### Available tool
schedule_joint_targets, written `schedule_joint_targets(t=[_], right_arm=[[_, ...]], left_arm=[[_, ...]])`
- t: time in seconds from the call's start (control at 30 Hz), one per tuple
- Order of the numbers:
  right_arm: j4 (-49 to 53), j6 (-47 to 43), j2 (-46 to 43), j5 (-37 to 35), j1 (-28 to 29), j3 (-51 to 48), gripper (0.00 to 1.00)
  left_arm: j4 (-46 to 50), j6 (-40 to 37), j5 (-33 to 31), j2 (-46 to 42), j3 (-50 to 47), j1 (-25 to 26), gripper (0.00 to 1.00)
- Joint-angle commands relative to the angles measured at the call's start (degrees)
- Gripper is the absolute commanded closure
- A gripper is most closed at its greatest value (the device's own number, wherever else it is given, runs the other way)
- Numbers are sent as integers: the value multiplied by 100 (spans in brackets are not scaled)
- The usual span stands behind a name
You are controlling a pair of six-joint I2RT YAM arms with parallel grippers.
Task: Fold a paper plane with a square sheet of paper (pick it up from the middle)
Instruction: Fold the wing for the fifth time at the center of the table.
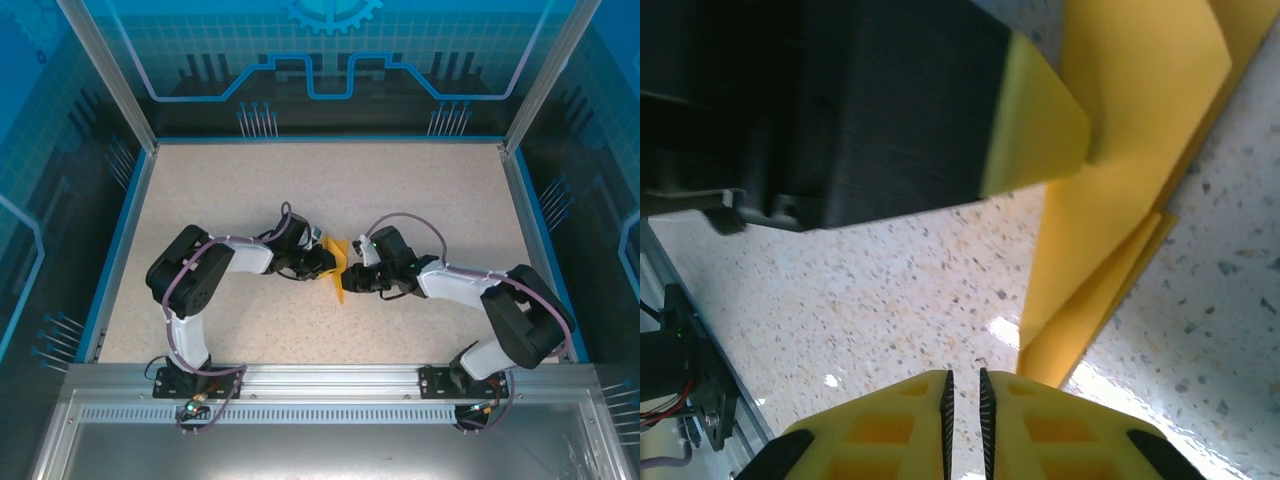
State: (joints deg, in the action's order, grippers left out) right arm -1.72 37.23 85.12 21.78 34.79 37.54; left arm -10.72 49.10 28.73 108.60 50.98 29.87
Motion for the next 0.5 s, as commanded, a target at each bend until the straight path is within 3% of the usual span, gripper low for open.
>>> schedule_joint_targets(t=[0.0,0.2,0.47], right_arm=[[181,-89,127,-71,218,130,85],[124,21,823,-185,423,541,91],[219,91,963,-407,408,428,92]], left_arm=[[788,-98,-517,178,-12,-42,80],[976,-15,-509,230,148,-39,82],[1044,40,-491,285,230,-40,83]])
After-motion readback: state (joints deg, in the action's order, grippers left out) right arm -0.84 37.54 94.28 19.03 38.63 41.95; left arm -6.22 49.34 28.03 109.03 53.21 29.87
